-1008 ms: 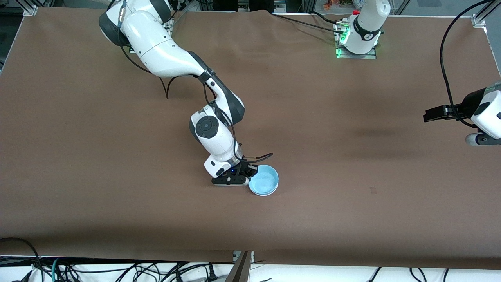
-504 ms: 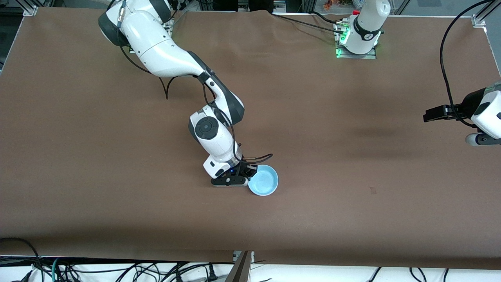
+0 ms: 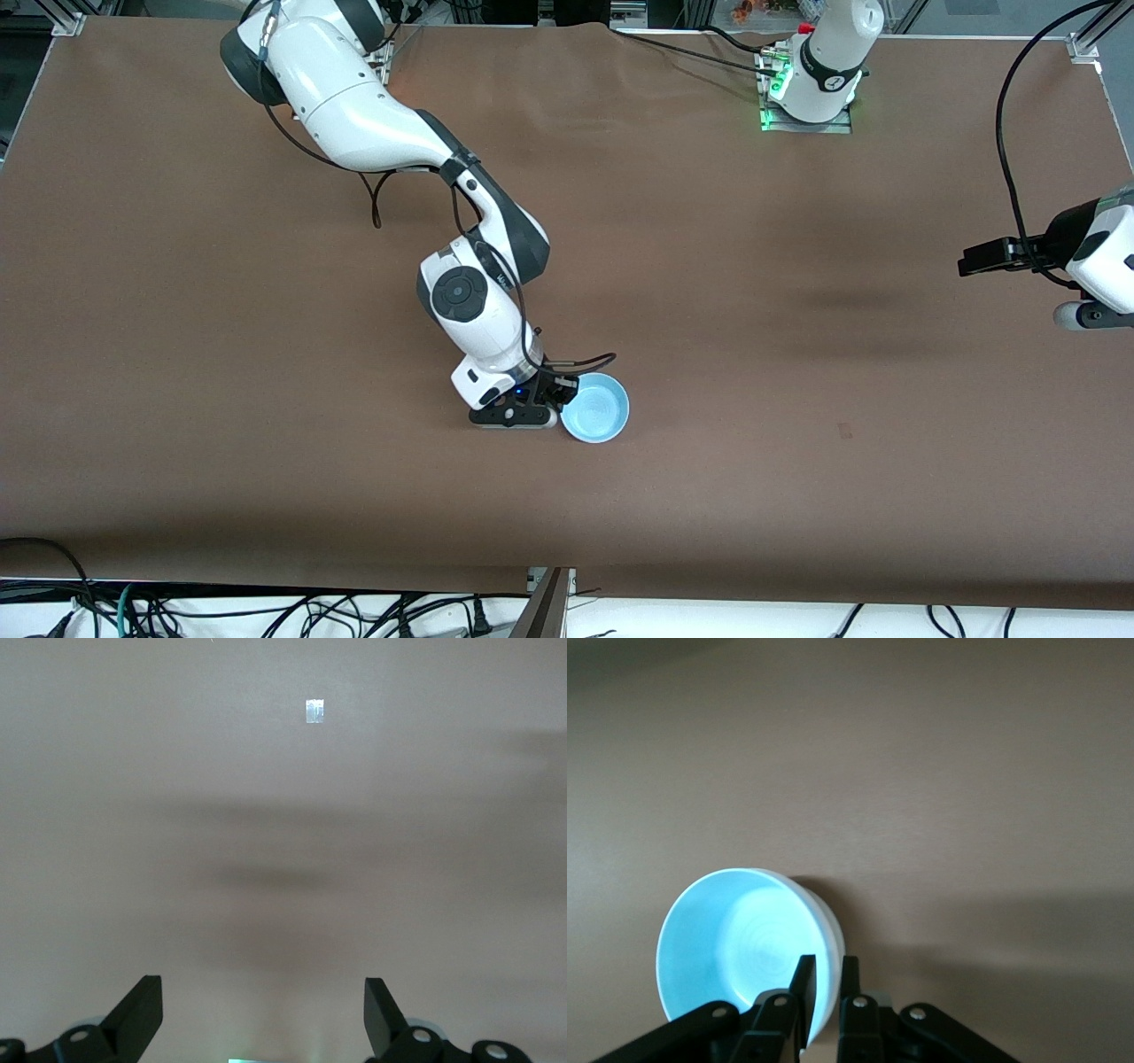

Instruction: Stack pink and blue bowls on white bowl

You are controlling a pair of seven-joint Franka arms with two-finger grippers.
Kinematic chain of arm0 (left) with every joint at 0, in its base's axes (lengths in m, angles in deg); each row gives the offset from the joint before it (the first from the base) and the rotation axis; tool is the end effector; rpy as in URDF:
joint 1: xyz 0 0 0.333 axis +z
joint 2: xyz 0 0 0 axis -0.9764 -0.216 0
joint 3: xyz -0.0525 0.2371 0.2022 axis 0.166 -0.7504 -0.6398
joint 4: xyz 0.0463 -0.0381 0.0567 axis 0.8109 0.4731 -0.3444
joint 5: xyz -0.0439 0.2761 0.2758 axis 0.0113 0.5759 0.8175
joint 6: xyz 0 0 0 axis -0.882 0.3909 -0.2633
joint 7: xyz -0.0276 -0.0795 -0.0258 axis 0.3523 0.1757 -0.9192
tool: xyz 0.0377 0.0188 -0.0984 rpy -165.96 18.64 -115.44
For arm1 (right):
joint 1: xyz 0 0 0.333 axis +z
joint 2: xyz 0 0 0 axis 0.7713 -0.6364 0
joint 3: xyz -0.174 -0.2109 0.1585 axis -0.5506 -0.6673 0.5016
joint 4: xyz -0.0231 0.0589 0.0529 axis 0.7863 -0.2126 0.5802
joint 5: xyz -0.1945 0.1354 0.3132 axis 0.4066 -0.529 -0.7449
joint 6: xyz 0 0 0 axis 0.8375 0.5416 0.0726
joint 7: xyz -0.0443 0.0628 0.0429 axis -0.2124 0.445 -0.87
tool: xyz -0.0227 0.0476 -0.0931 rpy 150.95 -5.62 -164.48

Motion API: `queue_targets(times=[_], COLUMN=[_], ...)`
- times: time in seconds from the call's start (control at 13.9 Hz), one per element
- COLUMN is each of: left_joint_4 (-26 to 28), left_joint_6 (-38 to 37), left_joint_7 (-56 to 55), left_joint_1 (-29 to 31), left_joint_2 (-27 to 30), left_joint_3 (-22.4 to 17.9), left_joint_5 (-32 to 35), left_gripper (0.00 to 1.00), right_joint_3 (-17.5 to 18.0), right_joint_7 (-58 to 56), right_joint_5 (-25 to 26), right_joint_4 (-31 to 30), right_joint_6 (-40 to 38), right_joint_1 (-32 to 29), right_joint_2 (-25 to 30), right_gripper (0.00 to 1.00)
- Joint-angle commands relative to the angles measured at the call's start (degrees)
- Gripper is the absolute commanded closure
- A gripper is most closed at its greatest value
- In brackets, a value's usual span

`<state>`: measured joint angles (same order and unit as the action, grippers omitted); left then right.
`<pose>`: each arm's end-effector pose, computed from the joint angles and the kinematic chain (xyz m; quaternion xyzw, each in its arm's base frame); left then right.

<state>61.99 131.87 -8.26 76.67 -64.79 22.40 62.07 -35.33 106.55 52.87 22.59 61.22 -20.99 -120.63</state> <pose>0.6114 0.0266 0.5499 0.9935 0.0460 -0.1042 0.0080 0.6829 0.4495 0.2634 -0.9844 0.0458 -0.0964 0.1401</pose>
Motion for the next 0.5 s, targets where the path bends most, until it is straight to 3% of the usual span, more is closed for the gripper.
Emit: queue_targets(times=[0.0,0.22,0.43], left_joint_4=[1.0,0.8,0.8], left_joint_6=[0.4,0.4,0.4], left_joint_7=[0.0,0.0,-0.5], left_joint_1=[-0.2,-0.2,-0.3], left_joint_2=[1.3,1.3,1.6], left_joint_3=[0.0,-0.2,-0.2], left_joint_5=[1.5,1.3,1.5], left_gripper=[0.00,0.00,0.00], right_joint_3=[0.5,2.2,8.6], right_joint_7=[0.0,-3.2,-10.5], right_joint_5=[-1.6,-1.7,-1.7], right_joint_4=[4.6,5.1,5.1], right_joint_6=[-10.7,-21.7,-34.4], right_joint_1=[-2.5,-6.6,-16.1], right_joint_2=[2.2,7.6,13.9], right_gripper=[0.83,0.82,0.80])
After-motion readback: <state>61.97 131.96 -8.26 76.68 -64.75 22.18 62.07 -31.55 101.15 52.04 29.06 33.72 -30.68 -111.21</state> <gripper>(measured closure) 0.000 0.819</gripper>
